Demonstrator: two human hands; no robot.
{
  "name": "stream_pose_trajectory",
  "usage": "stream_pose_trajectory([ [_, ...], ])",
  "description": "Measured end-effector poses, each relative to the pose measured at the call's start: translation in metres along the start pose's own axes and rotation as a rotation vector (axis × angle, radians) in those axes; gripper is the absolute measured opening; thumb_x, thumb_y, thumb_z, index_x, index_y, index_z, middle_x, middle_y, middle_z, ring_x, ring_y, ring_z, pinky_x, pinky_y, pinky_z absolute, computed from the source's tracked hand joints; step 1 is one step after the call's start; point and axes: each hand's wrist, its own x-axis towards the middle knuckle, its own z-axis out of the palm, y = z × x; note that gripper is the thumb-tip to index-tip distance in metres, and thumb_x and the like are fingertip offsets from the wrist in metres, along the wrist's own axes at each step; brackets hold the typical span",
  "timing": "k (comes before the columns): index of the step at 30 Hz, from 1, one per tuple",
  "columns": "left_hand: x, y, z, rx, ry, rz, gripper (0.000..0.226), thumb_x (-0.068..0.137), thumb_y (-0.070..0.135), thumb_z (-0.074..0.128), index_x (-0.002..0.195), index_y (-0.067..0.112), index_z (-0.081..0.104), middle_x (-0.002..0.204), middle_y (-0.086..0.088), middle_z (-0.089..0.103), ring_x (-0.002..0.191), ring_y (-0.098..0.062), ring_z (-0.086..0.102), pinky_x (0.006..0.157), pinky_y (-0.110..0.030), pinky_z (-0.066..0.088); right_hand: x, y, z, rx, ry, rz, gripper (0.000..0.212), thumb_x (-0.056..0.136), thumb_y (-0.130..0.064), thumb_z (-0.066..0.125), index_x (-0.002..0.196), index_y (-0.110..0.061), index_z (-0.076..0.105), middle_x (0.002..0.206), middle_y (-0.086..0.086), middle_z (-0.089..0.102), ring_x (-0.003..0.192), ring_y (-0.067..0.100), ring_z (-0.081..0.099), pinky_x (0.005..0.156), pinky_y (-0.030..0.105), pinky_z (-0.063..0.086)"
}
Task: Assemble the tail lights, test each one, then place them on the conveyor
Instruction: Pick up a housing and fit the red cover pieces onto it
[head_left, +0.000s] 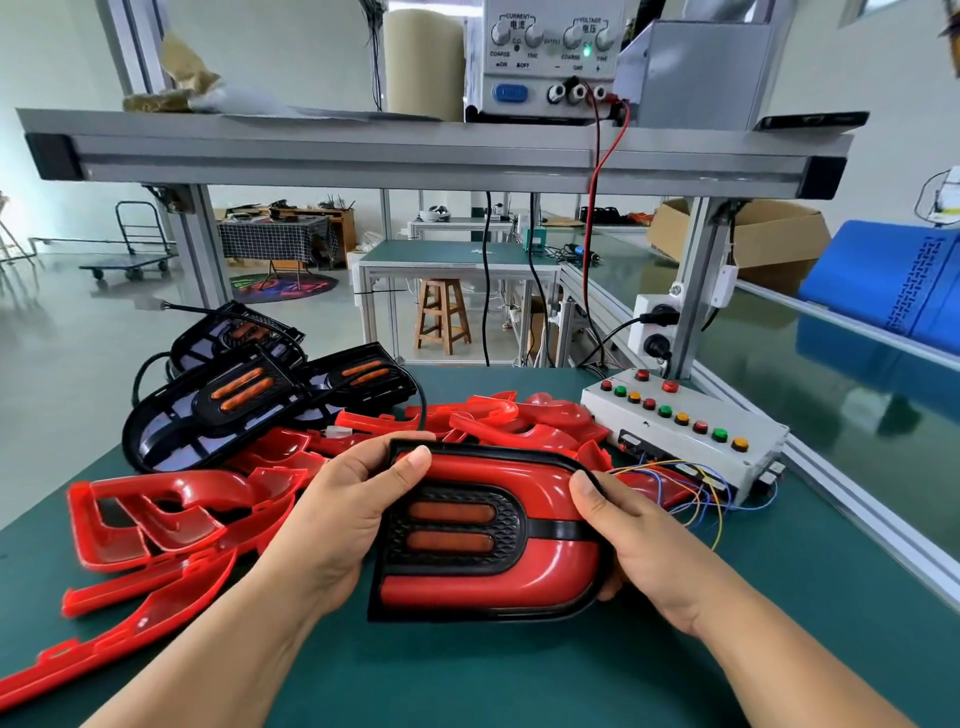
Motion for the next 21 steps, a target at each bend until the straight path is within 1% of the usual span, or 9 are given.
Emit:
stream_pose_trajectory([
  [2, 0.0009, 0.0006, -0.0015, -0.006, -0.001, -0.01, 0.035, 0.083, 0.031, 0.063, 0.114, 0.015, 0.067, 0.113, -0.025, 0.068, 0.1, -0.044, 0.067, 0.079, -0.06, 0.054, 0.0002, 0.0005, 0.0004, 0.003, 0.003, 0.012, 0.057, 0.069, -0.074, 0.05, 0.11, -0.037, 0.064, 0.093, -0.007, 0.073, 0.064, 0.015, 0.068, 0.047, 0.028, 0.048],
  [4, 0.0007, 0.0016, -0.0028, -0.046, -0.016, -0.016, 0.035, 0.086, 0.034, 0.055, 0.113, 0.019, 0.07, 0.114, -0.02, 0.069, 0.103, -0.037, 0.068, 0.075, -0.049, 0.058, 0.0007, 0.0005, -0.0008, 0.018, 0.01, 0.032, 0.058, 0.069, -0.074, 0.05, 0.111, -0.036, 0.064, 0.096, -0.005, 0.074, 0.066, 0.014, 0.068, 0.046, 0.027, 0.047],
  [6, 0.0003, 0.0022, -0.004, -0.063, -0.021, -0.015, 0.037, 0.086, 0.032, 0.05, 0.113, 0.018, 0.072, 0.115, -0.017, 0.069, 0.104, -0.031, 0.068, 0.073, -0.04, 0.059, 0.0011, -0.0002, -0.0024, 0.03, 0.004, 0.063, 0.059, 0.072, -0.076, 0.046, 0.112, -0.037, 0.064, 0.098, -0.004, 0.073, 0.069, 0.015, 0.069, 0.047, 0.026, 0.047],
  [7, 0.0004, 0.0024, -0.0047, -0.059, -0.019, -0.016, 0.038, 0.087, 0.031, 0.049, 0.115, 0.016, 0.07, 0.115, -0.017, 0.069, 0.105, -0.03, 0.068, 0.074, -0.039, 0.059, 0.0009, -0.0007, -0.003, 0.027, -0.003, 0.076, 0.06, 0.073, -0.078, 0.043, 0.113, -0.038, 0.063, 0.099, -0.005, 0.073, 0.071, 0.016, 0.069, 0.047, 0.026, 0.047],
  [10, 0.0006, 0.003, -0.0044, -0.018, -0.015, -0.034, 0.043, 0.09, 0.031, 0.049, 0.124, 0.009, 0.062, 0.116, -0.022, 0.068, 0.108, -0.036, 0.065, 0.084, -0.05, 0.057, 0.0004, -0.0013, -0.0028, -0.003, -0.009, 0.072, 0.058, 0.071, -0.08, 0.045, 0.111, -0.042, 0.062, 0.098, -0.005, 0.073, 0.07, 0.016, 0.068, 0.047, 0.026, 0.046],
  [12, 0.0, 0.0041, -0.0027, 0.023, -0.005, -0.032, 0.042, 0.09, 0.032, 0.049, 0.121, 0.007, 0.064, 0.114, -0.025, 0.067, 0.107, -0.041, 0.065, 0.086, -0.057, 0.054, 0.0003, -0.001, -0.0016, -0.011, 0.012, 0.057, 0.056, 0.068, -0.076, 0.052, 0.109, -0.04, 0.063, 0.095, -0.004, 0.074, 0.068, 0.015, 0.069, 0.045, 0.025, 0.044],
  [15, -0.0009, 0.0052, -0.0009, 0.085, 0.024, -0.005, 0.039, 0.089, 0.033, 0.052, 0.11, 0.005, 0.07, 0.11, -0.025, 0.069, 0.103, -0.042, 0.066, 0.084, -0.055, 0.056, 0.0009, -0.0009, 0.0003, 0.007, 0.032, 0.048, 0.056, 0.067, -0.072, 0.055, 0.108, -0.035, 0.063, 0.091, -0.002, 0.074, 0.065, 0.015, 0.069, 0.041, 0.023, 0.042],
  [18, -0.0011, 0.0058, 0.0002, 0.123, 0.044, 0.033, 0.04, 0.088, 0.033, 0.054, 0.105, 0.001, 0.071, 0.108, -0.025, 0.07, 0.103, -0.041, 0.066, 0.09, -0.053, 0.054, 0.0001, -0.0019, 0.0019, 0.036, 0.032, 0.044, 0.056, 0.066, -0.071, 0.056, 0.107, -0.033, 0.064, 0.091, -0.001, 0.074, 0.064, 0.016, 0.069, 0.04, 0.023, 0.042],
  [21, -0.0009, 0.0067, -0.002, 0.107, 0.014, 0.008, 0.039, 0.086, 0.033, 0.055, 0.105, 0.002, 0.072, 0.11, -0.026, 0.068, 0.102, -0.042, 0.066, 0.087, -0.056, 0.054, -0.0019, -0.0031, -0.0009, 0.058, -0.021, 0.067, 0.053, 0.066, -0.071, 0.058, 0.106, -0.036, 0.065, 0.092, 0.001, 0.075, 0.066, 0.024, 0.07, 0.04, 0.024, 0.043],
])
